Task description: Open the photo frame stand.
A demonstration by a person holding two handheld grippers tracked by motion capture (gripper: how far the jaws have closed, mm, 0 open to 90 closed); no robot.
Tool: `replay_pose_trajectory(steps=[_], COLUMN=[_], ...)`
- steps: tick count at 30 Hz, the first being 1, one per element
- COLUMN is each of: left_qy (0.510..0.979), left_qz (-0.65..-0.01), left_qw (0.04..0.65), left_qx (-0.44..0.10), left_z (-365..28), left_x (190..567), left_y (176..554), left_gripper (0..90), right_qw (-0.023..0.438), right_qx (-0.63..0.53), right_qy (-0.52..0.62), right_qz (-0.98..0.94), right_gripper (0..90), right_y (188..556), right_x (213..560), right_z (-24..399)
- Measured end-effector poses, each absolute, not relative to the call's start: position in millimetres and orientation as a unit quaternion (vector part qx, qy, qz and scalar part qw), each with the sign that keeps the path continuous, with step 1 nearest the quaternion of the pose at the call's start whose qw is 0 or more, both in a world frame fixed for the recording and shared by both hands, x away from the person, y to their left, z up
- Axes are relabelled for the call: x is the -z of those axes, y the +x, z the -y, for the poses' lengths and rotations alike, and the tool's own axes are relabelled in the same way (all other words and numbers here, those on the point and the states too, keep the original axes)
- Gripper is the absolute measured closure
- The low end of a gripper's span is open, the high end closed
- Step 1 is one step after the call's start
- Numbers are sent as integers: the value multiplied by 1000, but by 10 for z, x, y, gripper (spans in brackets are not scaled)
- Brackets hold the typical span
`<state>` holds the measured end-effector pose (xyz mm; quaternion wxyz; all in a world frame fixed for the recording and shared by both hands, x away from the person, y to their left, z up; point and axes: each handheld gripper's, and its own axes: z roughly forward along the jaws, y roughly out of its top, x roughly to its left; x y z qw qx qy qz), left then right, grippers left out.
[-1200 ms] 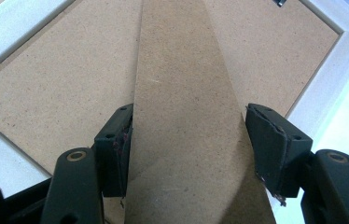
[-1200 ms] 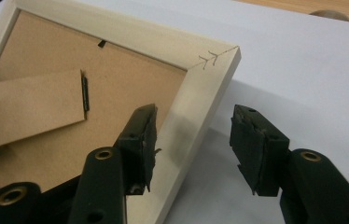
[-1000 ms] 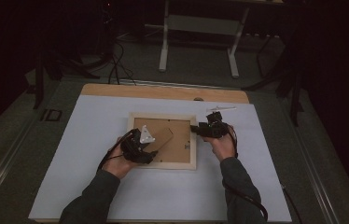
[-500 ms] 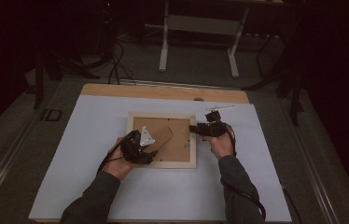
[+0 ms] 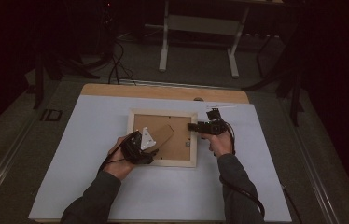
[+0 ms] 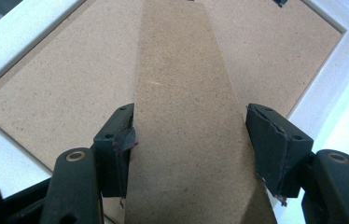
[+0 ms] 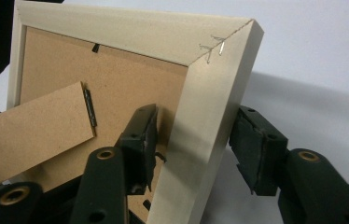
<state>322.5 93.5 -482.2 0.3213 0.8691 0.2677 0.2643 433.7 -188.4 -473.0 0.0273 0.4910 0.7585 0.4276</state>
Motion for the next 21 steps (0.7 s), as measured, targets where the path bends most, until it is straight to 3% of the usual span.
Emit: replay_pose_trajectory(steps=[7, 21], left_qy=[869, 866], left_qz=[-256, -260], left_qw=[325, 350], left_qx=[-273, -246], left_z=[-956, -1020], left_x=[4817, 4812], left_y=[3223, 3261], left_gripper=[385, 377], right_qw=[4, 17], right_qx=[-451, -453], right_qy=[497, 493], right_qz=[-741, -743], right_gripper=[596, 596], right_y=[4333, 4294], right_x=[4706, 4689], right_z=[1987, 1990])
